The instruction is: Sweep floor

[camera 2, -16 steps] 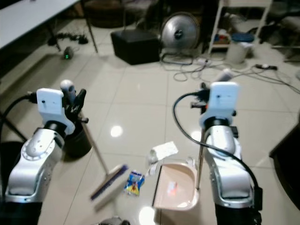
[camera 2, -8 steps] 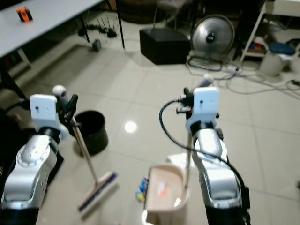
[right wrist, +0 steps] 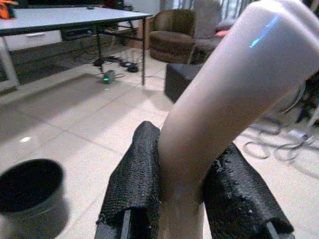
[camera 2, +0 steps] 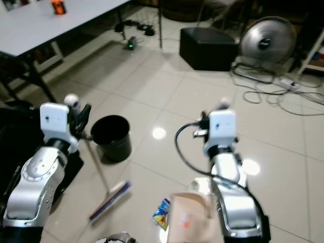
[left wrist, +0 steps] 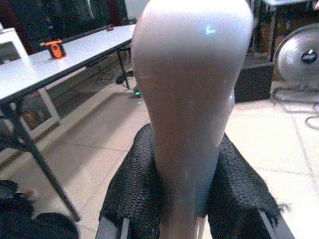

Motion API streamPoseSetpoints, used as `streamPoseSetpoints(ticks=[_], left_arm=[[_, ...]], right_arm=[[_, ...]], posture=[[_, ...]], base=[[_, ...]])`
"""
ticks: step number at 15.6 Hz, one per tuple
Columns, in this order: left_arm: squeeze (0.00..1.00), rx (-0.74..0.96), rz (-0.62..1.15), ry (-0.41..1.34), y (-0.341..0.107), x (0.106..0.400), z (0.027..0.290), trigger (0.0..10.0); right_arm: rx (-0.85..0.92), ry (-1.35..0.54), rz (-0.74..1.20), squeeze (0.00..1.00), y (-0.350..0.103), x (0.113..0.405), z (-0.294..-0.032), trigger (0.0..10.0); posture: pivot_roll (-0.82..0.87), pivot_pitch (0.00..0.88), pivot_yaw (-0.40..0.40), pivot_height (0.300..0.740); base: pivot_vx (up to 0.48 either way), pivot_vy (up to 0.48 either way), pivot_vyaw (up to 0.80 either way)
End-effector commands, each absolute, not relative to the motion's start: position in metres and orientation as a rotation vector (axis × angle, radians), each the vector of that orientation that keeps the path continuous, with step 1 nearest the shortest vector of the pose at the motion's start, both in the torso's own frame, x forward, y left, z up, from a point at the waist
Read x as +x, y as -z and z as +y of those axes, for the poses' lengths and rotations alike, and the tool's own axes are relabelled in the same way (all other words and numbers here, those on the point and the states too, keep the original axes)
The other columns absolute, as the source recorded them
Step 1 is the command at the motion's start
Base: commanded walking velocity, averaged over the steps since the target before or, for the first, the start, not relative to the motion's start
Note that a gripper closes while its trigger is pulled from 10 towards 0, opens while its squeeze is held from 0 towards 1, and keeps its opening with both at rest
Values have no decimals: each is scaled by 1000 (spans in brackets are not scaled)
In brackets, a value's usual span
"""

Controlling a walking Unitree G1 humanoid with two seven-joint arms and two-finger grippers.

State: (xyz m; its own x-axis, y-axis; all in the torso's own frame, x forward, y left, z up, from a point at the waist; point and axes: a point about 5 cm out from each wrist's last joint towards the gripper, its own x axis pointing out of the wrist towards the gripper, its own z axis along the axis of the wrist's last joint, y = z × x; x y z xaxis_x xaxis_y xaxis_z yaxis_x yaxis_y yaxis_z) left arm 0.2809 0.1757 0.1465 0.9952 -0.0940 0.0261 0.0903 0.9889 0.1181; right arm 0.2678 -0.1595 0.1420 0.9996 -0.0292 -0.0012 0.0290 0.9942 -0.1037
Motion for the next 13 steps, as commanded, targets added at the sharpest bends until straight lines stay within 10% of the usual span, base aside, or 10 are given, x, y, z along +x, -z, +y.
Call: streamPoseSetpoints(ticks=[1, 13], left_arm=[[0, 126, -37, 115, -149, 281, 173, 10000], [0, 82, -89, 56, -151, 299, 172, 10000]], right_arm=[[-106, 72, -47, 0, -151, 265, -166, 10000], [-180, 136, -142, 0, -150, 277, -174, 10000]], posture=[[53, 45, 80, 740], [7, 52, 71, 740]], base=[[0, 0, 0], [0, 0, 0]])
